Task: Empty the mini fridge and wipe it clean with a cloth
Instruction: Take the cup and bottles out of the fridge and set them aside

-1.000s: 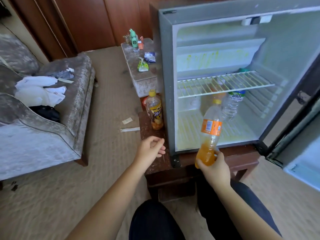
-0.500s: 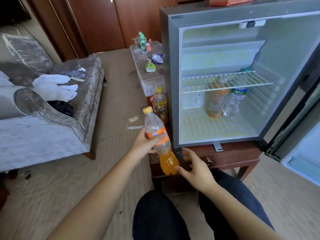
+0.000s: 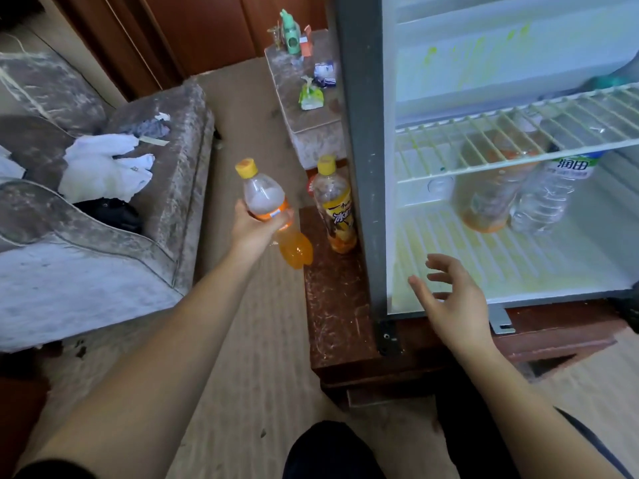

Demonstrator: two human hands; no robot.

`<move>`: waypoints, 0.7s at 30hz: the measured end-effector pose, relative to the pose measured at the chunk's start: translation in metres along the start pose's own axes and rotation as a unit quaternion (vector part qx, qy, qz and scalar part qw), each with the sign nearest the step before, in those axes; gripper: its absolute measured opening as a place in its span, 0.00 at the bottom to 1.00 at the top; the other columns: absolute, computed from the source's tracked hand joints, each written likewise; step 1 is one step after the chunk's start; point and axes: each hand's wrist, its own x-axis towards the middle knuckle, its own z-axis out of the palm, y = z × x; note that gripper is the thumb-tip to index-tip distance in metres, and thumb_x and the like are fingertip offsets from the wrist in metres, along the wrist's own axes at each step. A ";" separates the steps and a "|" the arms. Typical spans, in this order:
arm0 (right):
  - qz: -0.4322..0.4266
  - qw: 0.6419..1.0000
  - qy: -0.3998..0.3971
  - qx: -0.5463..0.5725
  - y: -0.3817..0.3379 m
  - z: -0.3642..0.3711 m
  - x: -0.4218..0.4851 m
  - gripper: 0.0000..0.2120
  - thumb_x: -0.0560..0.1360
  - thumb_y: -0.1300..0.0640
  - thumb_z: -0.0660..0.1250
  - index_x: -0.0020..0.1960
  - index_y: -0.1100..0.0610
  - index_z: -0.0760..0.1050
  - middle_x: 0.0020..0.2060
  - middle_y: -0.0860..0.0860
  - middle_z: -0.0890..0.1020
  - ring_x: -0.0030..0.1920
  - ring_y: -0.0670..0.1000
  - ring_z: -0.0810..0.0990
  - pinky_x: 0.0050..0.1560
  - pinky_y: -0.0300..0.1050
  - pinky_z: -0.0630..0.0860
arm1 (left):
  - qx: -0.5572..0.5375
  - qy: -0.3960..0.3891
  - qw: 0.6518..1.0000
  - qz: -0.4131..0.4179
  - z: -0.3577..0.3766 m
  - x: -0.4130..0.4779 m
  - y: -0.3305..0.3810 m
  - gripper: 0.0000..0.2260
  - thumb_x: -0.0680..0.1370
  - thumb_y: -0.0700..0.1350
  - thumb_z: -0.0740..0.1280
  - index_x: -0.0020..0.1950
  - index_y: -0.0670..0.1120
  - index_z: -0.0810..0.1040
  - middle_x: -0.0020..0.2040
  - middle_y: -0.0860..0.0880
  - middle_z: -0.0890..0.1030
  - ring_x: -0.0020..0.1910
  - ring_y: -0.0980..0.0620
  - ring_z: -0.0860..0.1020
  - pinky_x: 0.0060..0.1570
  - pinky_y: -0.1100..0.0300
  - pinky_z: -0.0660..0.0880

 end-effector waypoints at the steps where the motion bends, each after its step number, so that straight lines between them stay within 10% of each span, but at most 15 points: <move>1: 0.001 1.000 0.006 0.007 0.001 0.001 0.005 0.20 0.74 0.50 0.71 0.63 0.52 0.72 0.56 0.44 0.79 0.53 0.45 0.78 0.48 0.45 0.77 | -0.006 0.001 1.000 -0.004 0.007 0.006 0.000 0.38 0.55 0.56 0.80 0.61 0.47 0.72 0.53 0.47 0.82 0.51 0.47 0.83 0.51 0.44 0.80; 21: 0.048 0.999 0.000 -0.005 0.018 -0.005 0.011 0.18 0.74 0.53 0.71 0.62 0.53 0.72 0.49 0.46 0.80 0.48 0.48 0.79 0.46 0.43 0.75 | -0.030 -0.043 0.998 -0.038 0.045 0.020 -0.021 0.31 0.69 0.51 0.78 0.68 0.48 0.69 0.61 0.50 0.79 0.55 0.52 0.81 0.49 0.58 0.79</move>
